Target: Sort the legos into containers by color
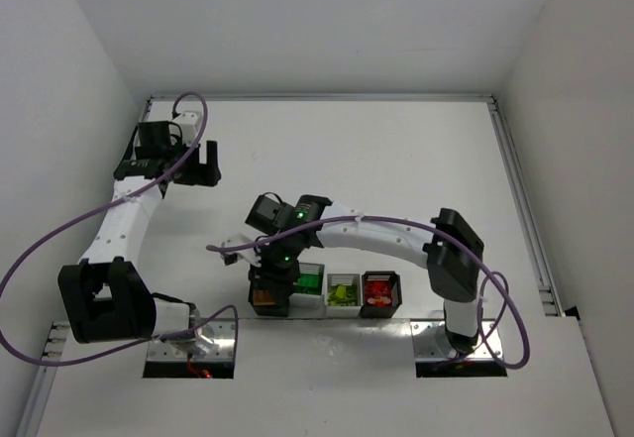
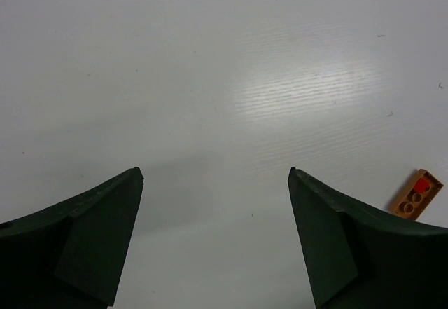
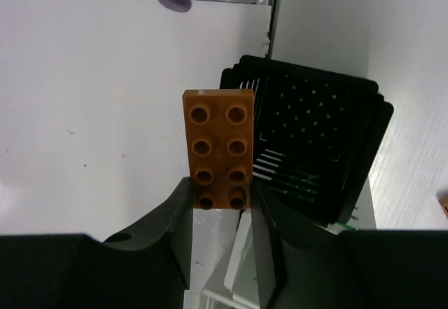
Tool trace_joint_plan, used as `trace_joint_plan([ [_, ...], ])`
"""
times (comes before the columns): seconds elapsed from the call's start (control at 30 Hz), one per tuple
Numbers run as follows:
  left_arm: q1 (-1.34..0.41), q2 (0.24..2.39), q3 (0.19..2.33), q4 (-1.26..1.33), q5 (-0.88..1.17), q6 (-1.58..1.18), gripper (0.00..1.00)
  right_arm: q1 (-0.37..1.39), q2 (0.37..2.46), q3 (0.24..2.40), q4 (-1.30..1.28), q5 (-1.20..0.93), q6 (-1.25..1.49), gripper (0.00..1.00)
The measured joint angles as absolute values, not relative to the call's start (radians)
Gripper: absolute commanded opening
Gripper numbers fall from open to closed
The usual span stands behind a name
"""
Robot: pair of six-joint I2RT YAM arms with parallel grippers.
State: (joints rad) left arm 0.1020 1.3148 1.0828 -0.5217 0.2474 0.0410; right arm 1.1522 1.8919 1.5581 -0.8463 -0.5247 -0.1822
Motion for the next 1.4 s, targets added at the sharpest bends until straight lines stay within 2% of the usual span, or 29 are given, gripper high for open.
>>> trace_joint_plan([
  [0.23,0.112,1.315,1.076,-0.520,0.251,0.054,0.91,1.158,1.935,1.586,-0.847,-0.476,-0.163,0.00],
  [0.3,0.113,1.315,1.072,-0.521,0.253,0.060,0.91,1.158,1.935,1.592,-0.846,-0.460,-0.158,0.03],
  [0.43,0.113,1.315,1.062,-0.515,0.268,0.067,0.91,1.158,1.935,1.594,-0.842,-0.421,-0.152,0.24],
  [0.47,0.113,1.315,1.060,-0.514,0.274,0.068,0.91,1.158,1.935,1.595,-0.841,-0.413,-0.150,0.37],
  [0.5,0.113,1.315,1.057,-0.513,0.277,0.069,0.91,1.158,1.935,1.596,-0.841,-0.405,-0.148,0.42],
  [0.57,0.113,1.315,1.055,-0.514,0.283,0.070,0.91,1.158,1.935,1.601,-0.840,-0.389,-0.147,0.50],
  [0.7,0.113,1.314,1.047,-0.506,0.321,0.075,0.91,1.158,1.935,1.607,-0.839,-0.367,-0.145,0.57],
  [0.83,0.090,1.309,1.000,-0.503,0.348,0.095,0.85,1.158,1.934,1.646,-0.860,-0.353,-0.144,0.58],
  [0.87,0.075,1.304,0.986,-0.508,0.353,0.099,0.81,1.157,1.930,1.666,-0.866,-0.346,-0.142,0.58],
  [1.07,-0.149,1.261,0.900,-0.553,0.358,0.111,0.73,1.117,1.812,1.721,-0.865,-0.245,-0.131,0.57],
  [1.4,-0.444,1.255,0.886,-0.581,0.339,0.062,0.72,0.759,1.517,1.527,-0.787,-0.087,-0.097,0.56],
])
